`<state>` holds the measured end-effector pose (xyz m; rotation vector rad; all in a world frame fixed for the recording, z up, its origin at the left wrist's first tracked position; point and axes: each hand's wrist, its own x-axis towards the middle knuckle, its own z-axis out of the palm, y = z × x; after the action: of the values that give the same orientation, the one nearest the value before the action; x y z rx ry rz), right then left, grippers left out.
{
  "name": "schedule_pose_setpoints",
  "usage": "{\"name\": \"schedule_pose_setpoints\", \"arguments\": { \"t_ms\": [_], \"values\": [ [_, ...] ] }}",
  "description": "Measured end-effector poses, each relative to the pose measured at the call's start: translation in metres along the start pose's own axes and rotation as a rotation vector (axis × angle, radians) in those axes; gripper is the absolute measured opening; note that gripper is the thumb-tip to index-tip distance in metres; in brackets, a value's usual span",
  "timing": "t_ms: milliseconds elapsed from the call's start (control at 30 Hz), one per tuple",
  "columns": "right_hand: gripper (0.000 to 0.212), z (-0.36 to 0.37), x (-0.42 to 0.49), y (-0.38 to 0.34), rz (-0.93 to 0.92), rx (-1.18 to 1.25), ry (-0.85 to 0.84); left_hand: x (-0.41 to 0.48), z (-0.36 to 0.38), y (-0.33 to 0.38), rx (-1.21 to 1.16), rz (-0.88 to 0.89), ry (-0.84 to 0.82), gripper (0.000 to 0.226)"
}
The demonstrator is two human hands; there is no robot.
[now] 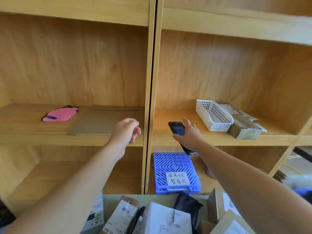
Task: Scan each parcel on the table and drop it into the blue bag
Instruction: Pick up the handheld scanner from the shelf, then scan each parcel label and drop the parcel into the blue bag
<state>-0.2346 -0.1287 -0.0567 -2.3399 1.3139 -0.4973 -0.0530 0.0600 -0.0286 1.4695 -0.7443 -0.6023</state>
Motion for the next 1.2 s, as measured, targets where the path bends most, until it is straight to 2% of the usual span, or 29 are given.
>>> {"name": "schedule_pose_setpoints", "arguments": {
  "t_ms": [133,267,500,700,767,867,933,1000,1067,1100,1200],
  "values": [
    [0.087,0.010,-0.045,0.009,0.010,-0.002,-0.041,-0.032,0.002,-0.020,-0.009,-0.034,-0.038,0.018],
    [0.093,0.024,-0.093,0.029,0.005,-0.060,-0.099,-0.062,0.005,-0.053,0.002,-0.108,-0.064,0.017],
    [0.110,0.050,-0.166,0.090,-0.010,-0.273,-0.284,-0.119,0.025,-0.143,0.315,-0.171,-0.220,0.016],
    [0.105,0.062,-0.190,0.129,0.033,-0.234,-0.276,-0.150,0.051,-0.212,0.390,-0.240,-0.320,0.010],
    [0.103,0.063,-0.195,0.142,0.047,-0.230,-0.285,-0.154,0.061,-0.228,0.479,-0.229,-0.314,0.004],
    [0.100,0.065,-0.204,0.163,0.073,-0.254,-0.323,-0.156,0.065,-0.256,0.700,-0.226,-0.182,0.030],
    [0.100,0.068,-0.209,0.177,0.055,-0.268,-0.337,-0.159,0.059,-0.277,0.780,-0.344,-0.125,0.056],
    [0.098,0.070,-0.212,0.189,0.040,-0.254,-0.348,-0.168,0.052,-0.289,0.667,-0.528,-0.158,0.068],
    [0.095,0.072,-0.213,0.200,0.047,-0.223,-0.357,-0.178,0.045,-0.302,0.482,-0.667,-0.212,0.056],
    [0.094,0.072,-0.214,0.204,0.056,-0.206,-0.360,-0.183,0.042,-0.305,0.410,-0.696,-0.234,0.056],
    [0.095,0.074,-0.215,0.209,0.056,-0.184,-0.389,-0.189,0.032,-0.314,0.340,-0.712,-0.297,0.083]
  ]
}}
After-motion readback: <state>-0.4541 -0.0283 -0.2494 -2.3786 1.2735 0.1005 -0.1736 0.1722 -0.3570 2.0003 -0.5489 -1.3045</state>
